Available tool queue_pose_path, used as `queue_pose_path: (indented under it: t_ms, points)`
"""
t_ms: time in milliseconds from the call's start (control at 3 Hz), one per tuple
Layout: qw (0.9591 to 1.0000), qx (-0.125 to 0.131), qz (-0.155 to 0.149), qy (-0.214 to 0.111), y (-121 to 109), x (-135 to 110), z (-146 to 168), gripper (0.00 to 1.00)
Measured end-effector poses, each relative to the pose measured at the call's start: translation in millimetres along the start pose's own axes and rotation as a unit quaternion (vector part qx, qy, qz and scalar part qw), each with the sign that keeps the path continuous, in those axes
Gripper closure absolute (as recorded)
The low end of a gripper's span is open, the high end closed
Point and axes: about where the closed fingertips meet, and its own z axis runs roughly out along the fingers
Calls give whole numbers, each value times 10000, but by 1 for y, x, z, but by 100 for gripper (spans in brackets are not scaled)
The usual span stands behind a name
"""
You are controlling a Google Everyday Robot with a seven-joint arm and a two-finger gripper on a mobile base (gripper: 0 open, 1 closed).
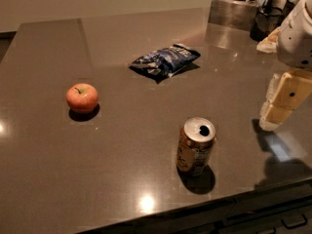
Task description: Move orange can near blue chip bag
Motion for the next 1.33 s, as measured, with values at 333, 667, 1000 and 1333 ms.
queue_pose_path:
  t_ms: [333,667,1000,1333]
  points:
    - [10000,0,0,0,0,0,0,0]
    - [9992,-228,-22,-327,7,-10,1,0]
    - [9923,-705,-245,-984,29,-33,4,0]
    - [9800,-1040,-502,-1620,55,-54,2,0]
